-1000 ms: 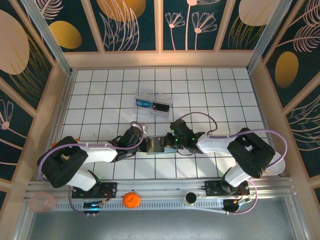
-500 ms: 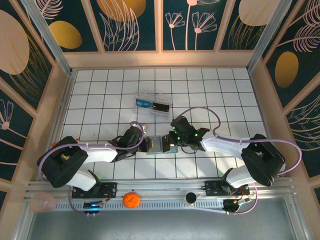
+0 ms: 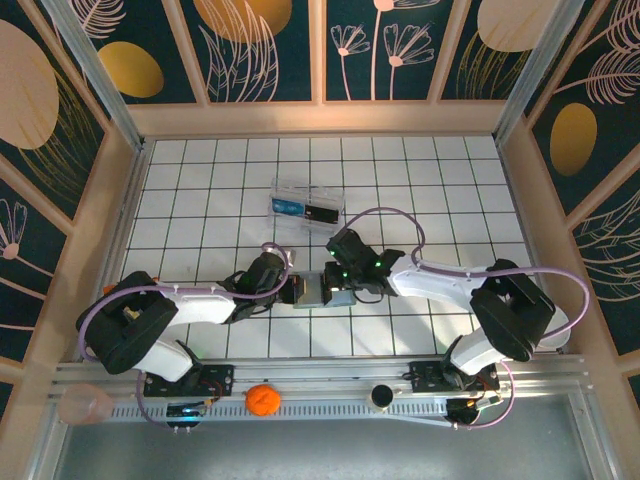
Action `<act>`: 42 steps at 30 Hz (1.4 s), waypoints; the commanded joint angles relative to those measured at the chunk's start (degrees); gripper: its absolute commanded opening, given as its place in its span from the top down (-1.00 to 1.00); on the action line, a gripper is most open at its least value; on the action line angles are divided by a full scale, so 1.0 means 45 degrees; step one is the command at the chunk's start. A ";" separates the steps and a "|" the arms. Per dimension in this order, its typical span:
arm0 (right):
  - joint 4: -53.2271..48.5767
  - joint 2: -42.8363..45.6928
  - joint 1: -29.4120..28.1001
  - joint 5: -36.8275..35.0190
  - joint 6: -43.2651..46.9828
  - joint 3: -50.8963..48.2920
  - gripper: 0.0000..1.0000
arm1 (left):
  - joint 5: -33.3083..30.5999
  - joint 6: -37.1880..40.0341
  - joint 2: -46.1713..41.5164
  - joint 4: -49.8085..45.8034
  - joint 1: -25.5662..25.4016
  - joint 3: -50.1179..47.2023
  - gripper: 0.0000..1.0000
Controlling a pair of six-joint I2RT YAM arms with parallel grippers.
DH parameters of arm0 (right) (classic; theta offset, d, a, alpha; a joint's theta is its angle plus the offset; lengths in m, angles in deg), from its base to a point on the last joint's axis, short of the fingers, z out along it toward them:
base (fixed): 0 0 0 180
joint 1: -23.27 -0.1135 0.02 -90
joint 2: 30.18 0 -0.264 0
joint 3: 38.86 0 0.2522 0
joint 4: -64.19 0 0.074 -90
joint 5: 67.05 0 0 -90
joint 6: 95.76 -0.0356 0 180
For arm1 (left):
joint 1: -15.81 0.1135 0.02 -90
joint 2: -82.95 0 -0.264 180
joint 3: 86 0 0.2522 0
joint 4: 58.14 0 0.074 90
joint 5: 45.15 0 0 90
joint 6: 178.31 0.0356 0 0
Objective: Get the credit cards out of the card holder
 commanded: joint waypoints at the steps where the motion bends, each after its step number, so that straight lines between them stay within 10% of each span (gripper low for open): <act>1: 0.0543 -0.0378 -0.0177 0.0260 -0.0123 -0.0332 0.67 | 0.0127 0.0233 0.0380 -0.0510 -0.0114 -0.0017 1.00; 19: -0.0546 0.2186 0.0213 -0.0528 0.4477 0.1288 1.00 | 0.0181 0.0286 0.0118 -0.0866 -0.0114 0.0380 0.90; 24: -0.1080 0.1970 0.0863 -0.1417 0.8193 0.2338 1.00 | -0.0293 0.0238 -0.1470 -0.1644 -0.0077 0.0755 0.28; 37: -0.3939 -0.0426 0.2949 0.2390 1.5891 0.6324 1.00 | -0.2392 -0.0170 -0.4631 -0.4065 0.0099 0.0457 -0.96; 42: -0.6073 -0.2361 0.3300 0.2996 1.7538 0.8920 1.00 | -0.3252 -0.0385 -0.5192 -0.4571 0.0120 0.0364 -0.97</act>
